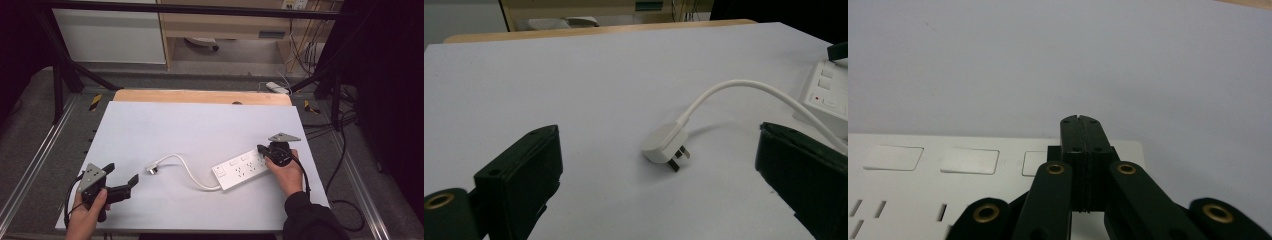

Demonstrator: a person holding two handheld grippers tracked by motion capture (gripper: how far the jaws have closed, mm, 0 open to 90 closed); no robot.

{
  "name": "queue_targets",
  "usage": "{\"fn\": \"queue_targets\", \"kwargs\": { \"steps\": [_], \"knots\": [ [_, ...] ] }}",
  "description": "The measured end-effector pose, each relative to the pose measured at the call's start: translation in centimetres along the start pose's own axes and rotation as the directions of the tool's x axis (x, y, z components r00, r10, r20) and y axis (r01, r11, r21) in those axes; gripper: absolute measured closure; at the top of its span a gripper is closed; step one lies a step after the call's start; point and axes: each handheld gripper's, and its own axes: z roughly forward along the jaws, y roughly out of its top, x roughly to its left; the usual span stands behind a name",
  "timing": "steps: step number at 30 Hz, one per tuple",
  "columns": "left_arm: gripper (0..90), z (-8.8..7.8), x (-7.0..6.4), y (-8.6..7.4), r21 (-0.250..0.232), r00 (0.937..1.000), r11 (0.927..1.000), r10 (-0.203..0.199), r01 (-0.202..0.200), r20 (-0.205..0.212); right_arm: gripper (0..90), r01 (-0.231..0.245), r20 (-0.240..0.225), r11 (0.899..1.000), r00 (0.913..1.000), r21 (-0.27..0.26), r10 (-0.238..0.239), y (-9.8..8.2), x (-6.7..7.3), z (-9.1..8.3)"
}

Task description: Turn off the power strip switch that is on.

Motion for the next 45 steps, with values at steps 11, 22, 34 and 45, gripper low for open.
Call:
{"fn": "queue_targets", "kwargs": {
  "steps": [11, 22, 34, 45],
  "knots": [
    [5.1, 0.02, -0.03, -0.01, 0.002, 1.0000, 1.0000, 0.001, -0.001, -0.001, 90.0, -0.008, -0.001, 1.000, 1.0000, -0.005, 0.008, -0.18, -0.02, -0.11],
    [5.1, 0.04, -0.04, -0.02, 0.004, 1.0000, 1.0000, 0.002, -0.002, -0.001, 90.0, -0.016, -0.002, 1.000, 0.9999, -0.025, 0.016, -0.51, 0.01, -0.20],
    [5.1, 0.05, -0.05, -0.03, 0.006, 1.0000, 1.0000, 0.005, -0.005, -0.001, 90.0, -0.021, -0.001, 0.999, 0.9998, -0.040, 0.021, -0.74, 0.02, -0.22],
    [5.1, 0.07, -0.08, -0.04, 0.006, 1.0000, 1.0000, 0.005, -0.005, 0.000, 90.0, -0.021, 0.001, 0.999, 0.9998, -0.046, 0.021, -0.84, 0.01, -0.20]
  ]
}}
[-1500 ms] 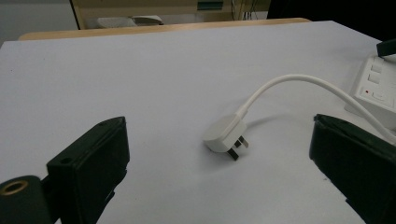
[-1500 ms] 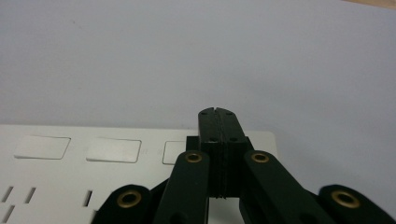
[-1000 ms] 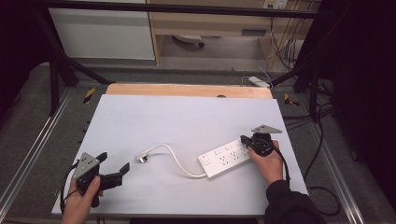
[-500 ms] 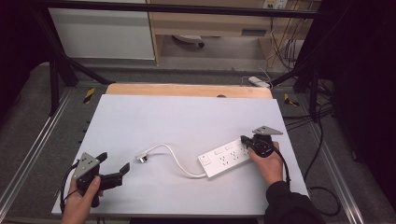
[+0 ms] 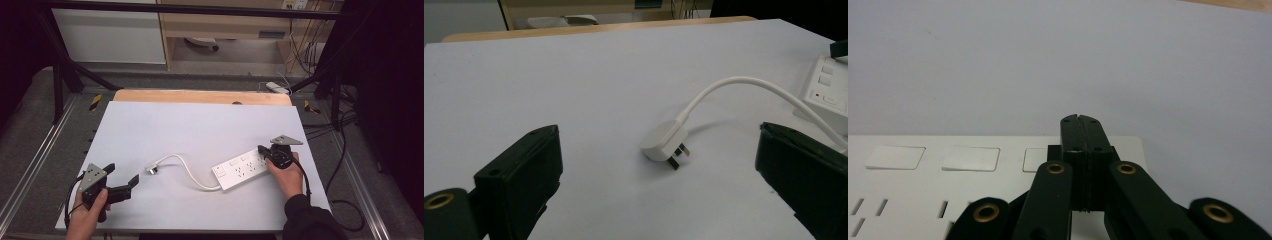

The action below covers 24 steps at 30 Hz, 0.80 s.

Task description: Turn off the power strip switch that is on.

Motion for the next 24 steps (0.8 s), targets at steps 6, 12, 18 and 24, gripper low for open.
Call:
{"fn": "queue_targets", "kwargs": {
  "steps": [6, 12, 18, 24],
  "knots": [
    [5.1, 0.00, 0.00, 0.00, 0.000, 1.0000, 1.0000, 0.000, 0.000, 0.001, 90.0, 0.004, 0.006, 1.000, 1.0000, 0.003, -0.004, -0.15, -0.03, 0.14],
    [5.1, 0.01, 0.00, 0.00, 0.000, 1.0000, 1.0000, 0.002, -0.002, 0.001, 90.0, -0.005, 0.002, 1.000, 1.0000, 0.002, 0.005, -0.18, -0.07, 0.15],
    [5.1, 0.01, 0.00, -0.01, 0.001, 1.0000, 1.0000, 0.003, -0.003, -0.002, 90.0, -0.002, 0.000, 1.000, 1.0000, -0.003, 0.002, -0.19, -0.18, 0.18],
    [5.1, 0.00, 0.00, 0.00, -0.001, 1.0000, 1.0000, 0.002, -0.002, -0.003, 90.0, -0.013, 0.006, 1.000, 0.9999, -0.010, 0.013, -0.21, -0.44, 0.07]
  ]
}}
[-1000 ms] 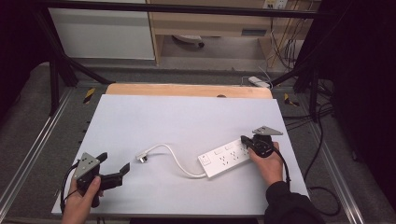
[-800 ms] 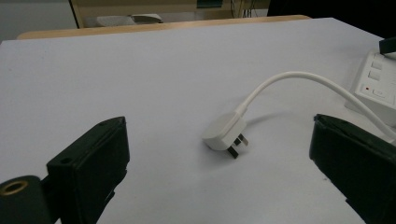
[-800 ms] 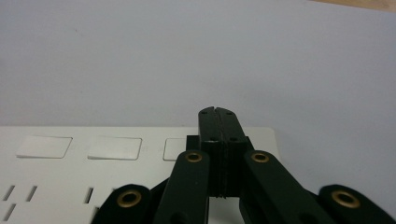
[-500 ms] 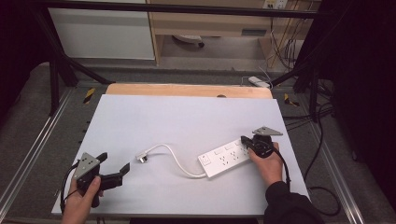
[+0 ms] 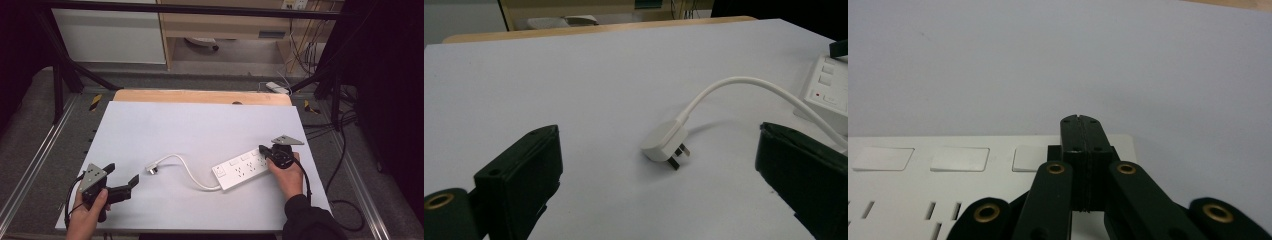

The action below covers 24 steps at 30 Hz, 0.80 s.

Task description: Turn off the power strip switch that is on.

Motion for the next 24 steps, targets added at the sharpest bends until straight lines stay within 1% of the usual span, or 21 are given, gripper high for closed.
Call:
{"fn": "queue_targets", "kwargs": {
  "steps": [5, 12, 24],
  "knots": [
    [5.1, 0.01, -0.01, 0.01, 0.001, 1.0000, 1.0000, 0.005, -0.005, 0.001, 90.0, 0.003, 0.001, 1.000, 1.0000, -0.005, -0.003, 0.04, -0.04, -0.14],
    [5.1, 0.00, -0.01, 0.00, 0.000, 1.0000, 1.0000, 0.001, -0.001, 0.000, 90.0, 0.008, 0.000, 1.000, 1.0000, -0.019, -0.008, 0.16, -0.02, -0.29],
    [5.1, 0.00, -0.01, 0.01, 0.000, 1.0000, 1.0000, 0.002, -0.002, 0.000, 90.0, -0.002, -0.001, 0.999, 1.0000, -0.049, 0.002, 0.50, 0.05, -0.82]
  ]
}}
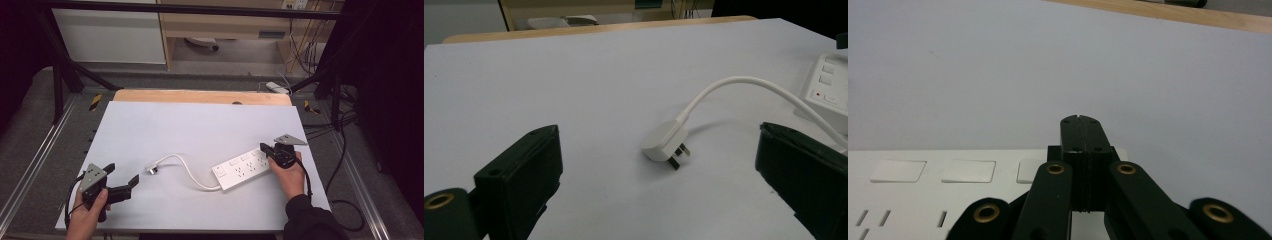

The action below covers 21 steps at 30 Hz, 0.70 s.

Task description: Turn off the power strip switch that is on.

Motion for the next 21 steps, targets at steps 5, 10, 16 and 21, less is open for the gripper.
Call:
{"fn": "queue_targets", "kwargs": {
  "steps": [5, 10, 16, 21],
  "knots": [
    [5.1, 0.0, 0.0, 0.0, -0.002, 1.0000, 1.0000, 0.003, -0.003, -0.002, 90.0, -0.007, -0.002, 1.000, 1.0000, -0.014, 0.007, 0.3, 0.0, -0.3],
    [5.1, 0.0, 0.0, 0.0, -0.002, 1.0000, 1.0000, 0.003, -0.003, -0.001, 90.0, -0.009, -0.005, 1.000, 1.0000, -0.022, 0.008, 0.6, 0.0, -0.5],
    [5.1, 0.0, 0.0, 0.0, -0.001, 1.0000, 1.0000, 0.002, -0.002, 0.000, 88.6, -0.002, -0.008, 1.000, 1.0000, -0.026, 0.001, 1.0, 0.1, -0.6],
    [5.1, 0.0, 0.0, 0.0, -0.001, 1.0000, 1.0000, 0.002, -0.002, 0.000, 85.9, -0.003, -0.020, 0.999, 0.9998, -0.034, 0.002, 1.4, 0.2, -0.7]
  ]
}}
